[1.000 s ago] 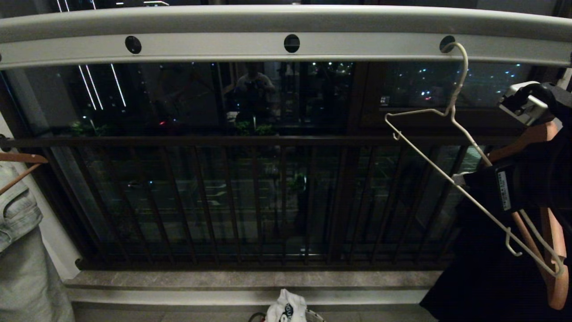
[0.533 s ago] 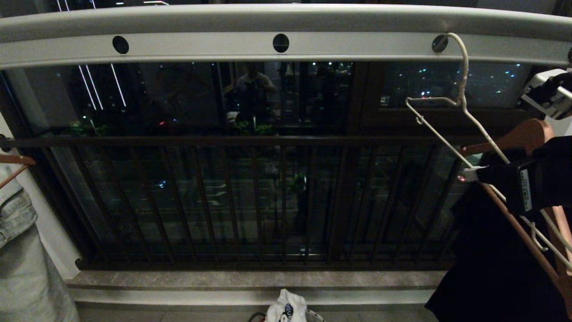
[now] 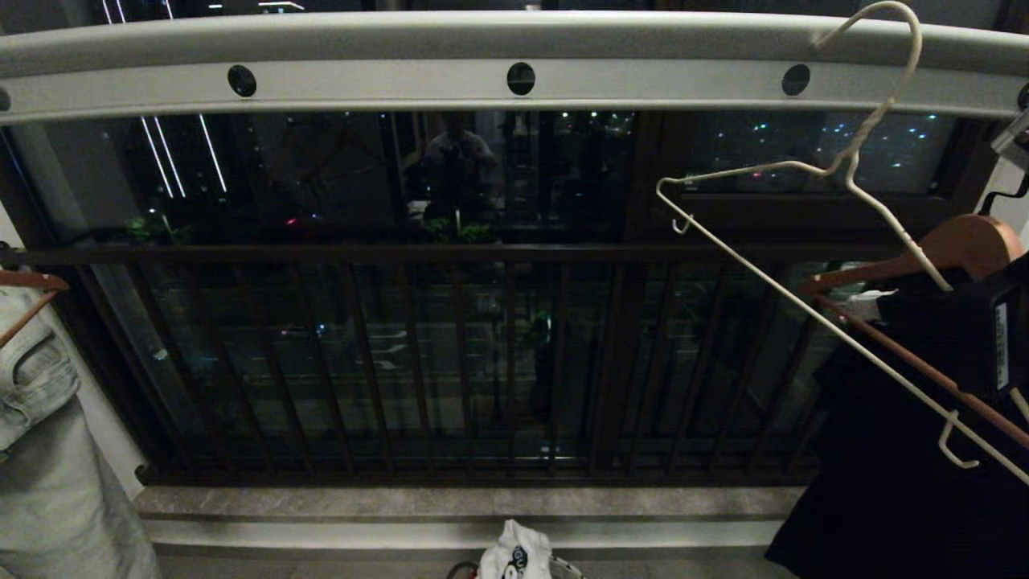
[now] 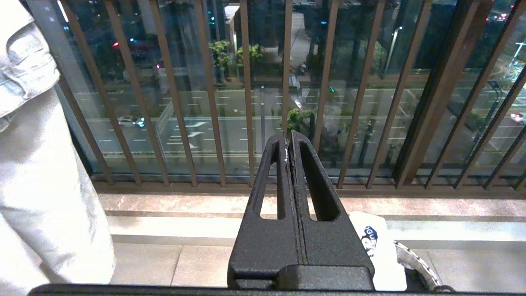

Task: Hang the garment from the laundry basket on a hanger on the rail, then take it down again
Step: Pick up the clothes rack on the clothesline

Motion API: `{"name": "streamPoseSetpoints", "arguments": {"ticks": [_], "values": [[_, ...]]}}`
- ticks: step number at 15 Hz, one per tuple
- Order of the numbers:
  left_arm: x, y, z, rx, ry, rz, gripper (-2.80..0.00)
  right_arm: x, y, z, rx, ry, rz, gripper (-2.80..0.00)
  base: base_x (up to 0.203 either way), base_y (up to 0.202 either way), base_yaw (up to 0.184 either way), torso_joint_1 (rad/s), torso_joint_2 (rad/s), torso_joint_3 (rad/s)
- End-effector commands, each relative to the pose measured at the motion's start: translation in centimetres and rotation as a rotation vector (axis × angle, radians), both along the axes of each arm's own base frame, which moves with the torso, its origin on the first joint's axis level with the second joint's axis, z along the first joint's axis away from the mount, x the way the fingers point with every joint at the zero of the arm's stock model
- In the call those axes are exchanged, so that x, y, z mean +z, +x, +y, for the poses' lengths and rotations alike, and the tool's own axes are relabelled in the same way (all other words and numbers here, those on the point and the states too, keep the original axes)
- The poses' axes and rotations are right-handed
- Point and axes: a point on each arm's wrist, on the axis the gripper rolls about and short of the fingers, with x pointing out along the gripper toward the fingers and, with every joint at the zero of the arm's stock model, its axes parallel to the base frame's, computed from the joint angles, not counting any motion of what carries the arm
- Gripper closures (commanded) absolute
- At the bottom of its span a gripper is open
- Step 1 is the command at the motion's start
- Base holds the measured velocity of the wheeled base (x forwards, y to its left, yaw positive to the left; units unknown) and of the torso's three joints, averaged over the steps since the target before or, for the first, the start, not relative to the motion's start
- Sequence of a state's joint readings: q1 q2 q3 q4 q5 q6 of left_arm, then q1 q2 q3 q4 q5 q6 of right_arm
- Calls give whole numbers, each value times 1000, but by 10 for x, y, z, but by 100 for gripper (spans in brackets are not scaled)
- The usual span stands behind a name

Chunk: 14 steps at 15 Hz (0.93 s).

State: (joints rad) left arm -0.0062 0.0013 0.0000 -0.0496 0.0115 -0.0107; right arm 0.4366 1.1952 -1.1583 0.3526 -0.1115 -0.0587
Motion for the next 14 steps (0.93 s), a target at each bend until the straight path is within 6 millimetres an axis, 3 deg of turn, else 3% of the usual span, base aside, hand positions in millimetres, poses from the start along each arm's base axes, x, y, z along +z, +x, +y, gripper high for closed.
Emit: {"name": "streamPoseSetpoints", "arguments": {"ticks": [1, 10, 14], "values": [[-4, 1, 0, 1, 0, 15, 0, 4, -8, -3, 2, 6, -22, 0, 0, 0, 0, 0, 0, 0], [-4, 1, 0, 1, 0, 15, 0, 15, -53, -23, 78, 79, -123, 0, 0, 0, 0, 0, 0, 0], [-4, 1, 0, 1, 0, 15, 0, -2, -72, -28, 197, 111, -98, 0, 0, 0, 0, 0, 0, 0]]}}
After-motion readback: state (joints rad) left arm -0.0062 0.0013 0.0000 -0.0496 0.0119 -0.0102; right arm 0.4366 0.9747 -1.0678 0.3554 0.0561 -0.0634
